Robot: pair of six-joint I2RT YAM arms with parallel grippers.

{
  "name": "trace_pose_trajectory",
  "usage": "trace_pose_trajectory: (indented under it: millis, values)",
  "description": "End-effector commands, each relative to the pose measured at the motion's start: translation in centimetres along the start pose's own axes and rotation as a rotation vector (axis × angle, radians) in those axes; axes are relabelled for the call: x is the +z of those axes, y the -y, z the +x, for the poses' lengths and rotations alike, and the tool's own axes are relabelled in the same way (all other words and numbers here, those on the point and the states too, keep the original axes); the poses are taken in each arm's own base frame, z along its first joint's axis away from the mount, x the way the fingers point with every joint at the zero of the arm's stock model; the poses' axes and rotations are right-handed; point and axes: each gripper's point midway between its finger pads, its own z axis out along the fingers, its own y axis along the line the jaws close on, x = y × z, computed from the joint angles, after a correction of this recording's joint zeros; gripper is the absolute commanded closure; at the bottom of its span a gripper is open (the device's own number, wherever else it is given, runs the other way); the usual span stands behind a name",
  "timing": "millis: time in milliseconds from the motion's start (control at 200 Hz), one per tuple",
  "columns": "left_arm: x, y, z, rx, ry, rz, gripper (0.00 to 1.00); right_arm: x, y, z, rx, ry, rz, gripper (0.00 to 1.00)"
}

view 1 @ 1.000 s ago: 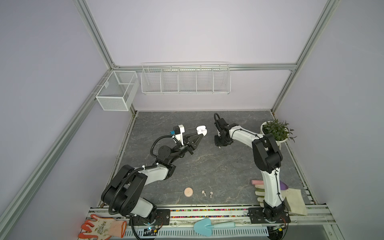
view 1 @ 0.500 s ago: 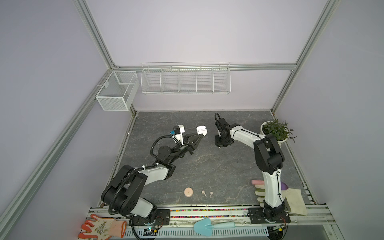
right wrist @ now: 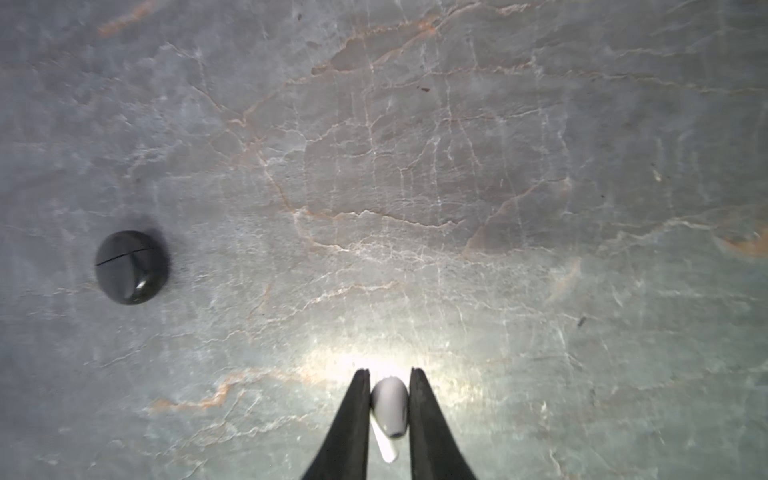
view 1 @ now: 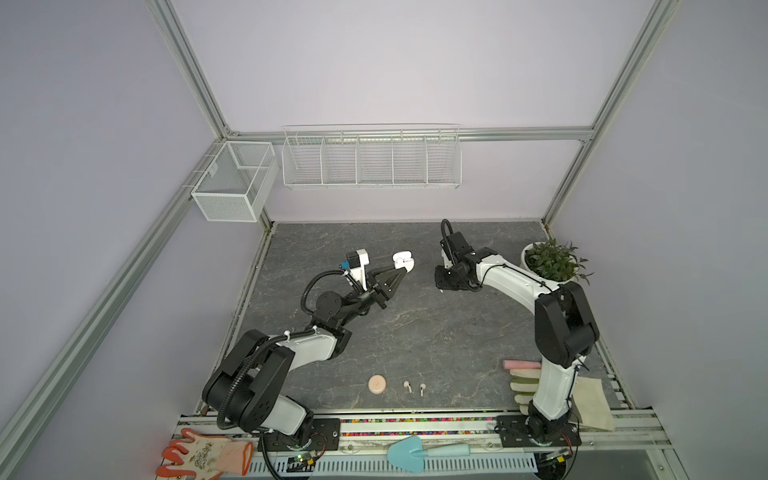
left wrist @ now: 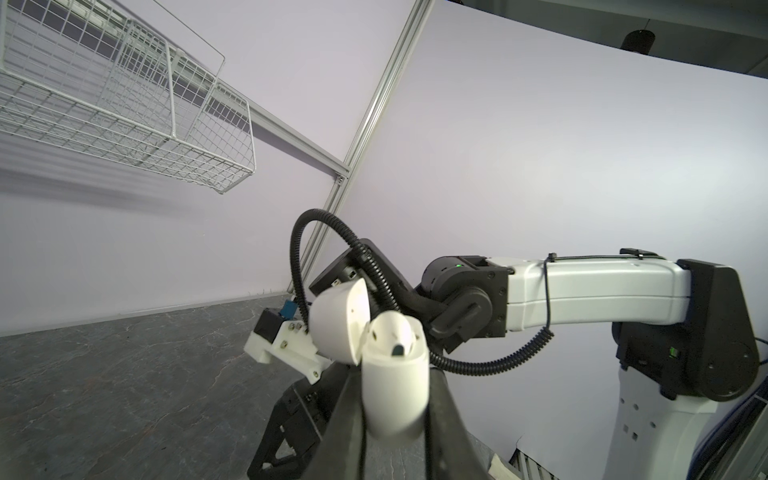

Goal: Insert the wireless bluetooth earbuds into the charging case
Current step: 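Lift the white earbud with the right gripper and carry it toward the case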

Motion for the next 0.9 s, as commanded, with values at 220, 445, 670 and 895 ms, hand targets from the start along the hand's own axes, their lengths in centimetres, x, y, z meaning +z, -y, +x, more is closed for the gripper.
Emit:
trace_pose_trajectory:
  millis: [220, 445, 670, 895]
  values:
    - [0.4, 1.5, -2.5, 0.012, 0.059, 0.053, 1.0, -9.8, -4.1, -3.8, 0.023, 0.251, -0.181, 0.8]
    - [0.7, 1.9, -3.0, 0.0, 0.065, 0.073, 1.0, -16.6, -6.7, -5.2, 0.017, 0.389, -0.33, 0.8]
    - [1.2, 2.5, -3.0, -0.008, 0.06, 0.097, 1.0, -21.7, -9.7, -5.4, 0.007, 0.48, -0.493, 0.8]
    - [1.3, 3.1, -2.7, 0.005, 0.053, 0.115, 1.0, -25.2, -12.7, -5.0, -0.025, 0.534, -0.634, 0.8]
